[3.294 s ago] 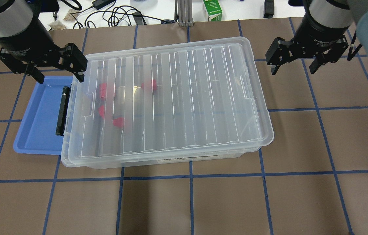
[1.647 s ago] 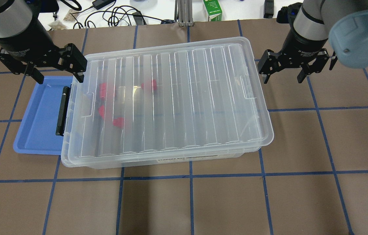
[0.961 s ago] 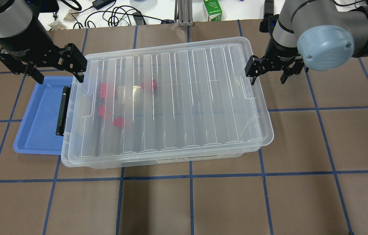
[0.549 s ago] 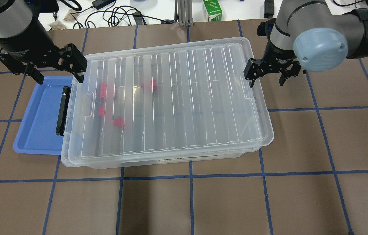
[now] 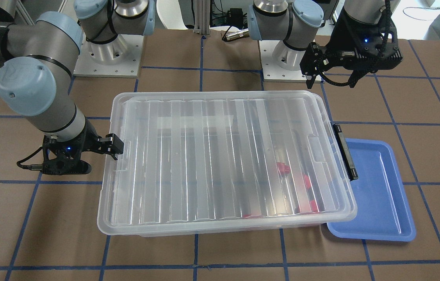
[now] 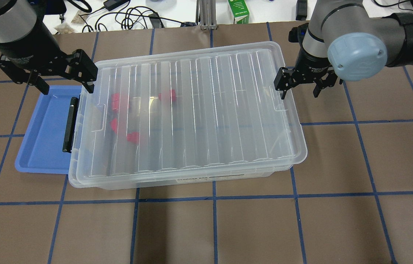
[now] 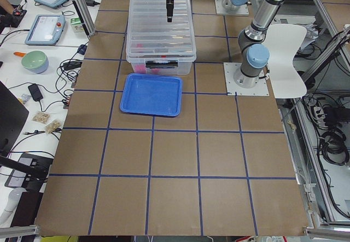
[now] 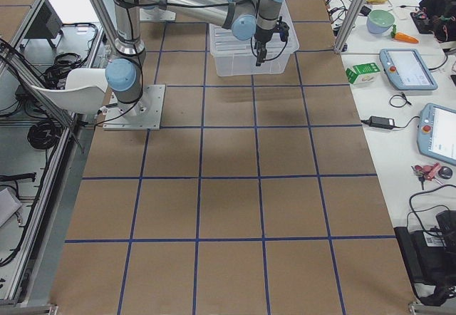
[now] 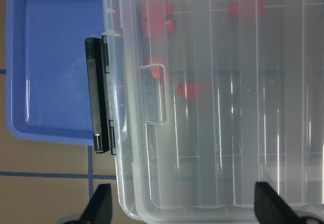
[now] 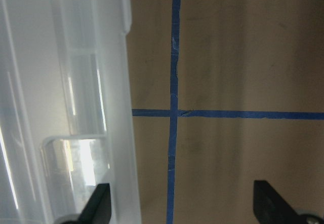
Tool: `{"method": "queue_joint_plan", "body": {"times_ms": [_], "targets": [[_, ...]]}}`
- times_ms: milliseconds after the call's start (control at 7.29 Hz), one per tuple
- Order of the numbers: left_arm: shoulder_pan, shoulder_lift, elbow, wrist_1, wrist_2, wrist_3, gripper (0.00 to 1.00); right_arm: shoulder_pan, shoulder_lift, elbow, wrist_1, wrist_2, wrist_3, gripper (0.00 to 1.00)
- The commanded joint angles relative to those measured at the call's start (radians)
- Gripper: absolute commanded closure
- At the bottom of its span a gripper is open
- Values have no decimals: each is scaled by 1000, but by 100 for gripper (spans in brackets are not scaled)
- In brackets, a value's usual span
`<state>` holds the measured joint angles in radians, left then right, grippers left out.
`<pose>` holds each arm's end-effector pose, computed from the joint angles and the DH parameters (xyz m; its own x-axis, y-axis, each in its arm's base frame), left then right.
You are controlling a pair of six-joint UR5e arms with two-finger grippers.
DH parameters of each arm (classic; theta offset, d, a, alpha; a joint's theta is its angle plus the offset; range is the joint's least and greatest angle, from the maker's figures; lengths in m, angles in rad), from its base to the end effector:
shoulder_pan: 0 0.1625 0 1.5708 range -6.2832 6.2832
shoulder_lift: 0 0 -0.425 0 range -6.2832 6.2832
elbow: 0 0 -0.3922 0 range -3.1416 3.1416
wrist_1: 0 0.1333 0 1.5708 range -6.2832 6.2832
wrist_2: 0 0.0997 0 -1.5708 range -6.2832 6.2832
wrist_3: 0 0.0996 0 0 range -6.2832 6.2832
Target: Place red block in blue tray from box
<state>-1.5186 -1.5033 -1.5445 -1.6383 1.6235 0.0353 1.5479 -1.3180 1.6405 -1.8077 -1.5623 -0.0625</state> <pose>-0.1037 -0.4701 0.5265 -0.9984 -0.0182 -0.0536 -0.0169 0.9996 -0.0244 0.1211 -0.5720 0.3419 -0.9992 -0.0386 -0.0138 -0.0397 0.9956 0.0848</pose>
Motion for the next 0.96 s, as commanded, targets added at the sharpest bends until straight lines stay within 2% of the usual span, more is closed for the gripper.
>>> {"method": "queue_joint_plan", "body": {"times_ms": [0,824], "targets": [[0,0,1,0,-1,0,0,-17,6,-10,-2,-37,-20,0],[0,2,0,0,-1,0,0,-166,-4,-19,1,-45,-101,0]]}}
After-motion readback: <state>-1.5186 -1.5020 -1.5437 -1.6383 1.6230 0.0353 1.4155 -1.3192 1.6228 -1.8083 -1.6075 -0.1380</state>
